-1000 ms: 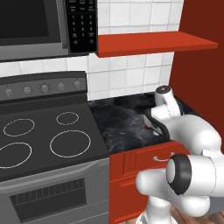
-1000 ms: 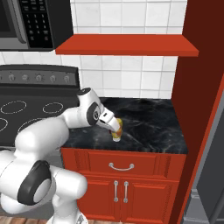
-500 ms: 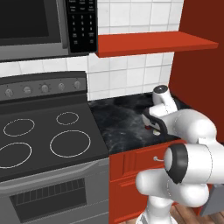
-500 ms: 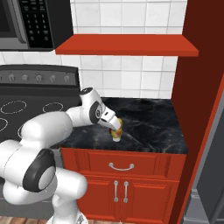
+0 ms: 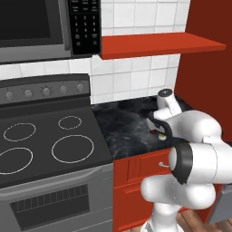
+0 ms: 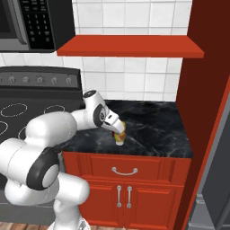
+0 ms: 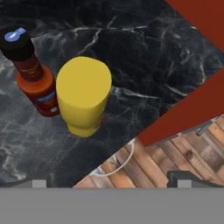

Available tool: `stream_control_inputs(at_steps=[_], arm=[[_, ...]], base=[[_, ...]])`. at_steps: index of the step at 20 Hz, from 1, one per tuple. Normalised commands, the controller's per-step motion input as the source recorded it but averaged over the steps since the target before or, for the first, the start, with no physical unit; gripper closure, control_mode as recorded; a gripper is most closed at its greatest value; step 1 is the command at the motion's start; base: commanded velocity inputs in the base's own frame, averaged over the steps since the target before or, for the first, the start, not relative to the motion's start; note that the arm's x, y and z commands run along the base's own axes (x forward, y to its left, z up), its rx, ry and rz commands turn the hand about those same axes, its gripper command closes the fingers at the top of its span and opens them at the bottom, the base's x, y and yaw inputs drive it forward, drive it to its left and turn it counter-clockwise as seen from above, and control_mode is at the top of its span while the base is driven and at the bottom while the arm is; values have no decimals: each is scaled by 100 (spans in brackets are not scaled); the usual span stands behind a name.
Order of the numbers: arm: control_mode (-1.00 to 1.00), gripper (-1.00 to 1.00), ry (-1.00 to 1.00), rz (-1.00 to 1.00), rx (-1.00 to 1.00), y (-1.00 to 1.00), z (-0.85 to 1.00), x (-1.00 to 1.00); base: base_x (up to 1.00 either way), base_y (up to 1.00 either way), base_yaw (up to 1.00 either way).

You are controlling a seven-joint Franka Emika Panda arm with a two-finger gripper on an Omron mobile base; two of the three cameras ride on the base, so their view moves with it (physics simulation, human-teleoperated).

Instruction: Place the mustard and condiment bottle from the counter to the top shelf of the fridge. If the existing items in the fridge are on the top shelf, move them to other shelves.

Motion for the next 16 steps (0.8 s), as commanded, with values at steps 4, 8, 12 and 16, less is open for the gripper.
stream_control_inputs(at_steps=[4,8,12,16], arm=[[-100,-100,0,0,0,0,-11,14],[-100,-100,0,0,0,0,-13,15],[-100,-100,0,0,0,-1,-11,11],[-100,-100,0,0,0,-3,-9,12]], base=[[0,0,0],[0,0,0],[0,0,0],[0,0,0]])
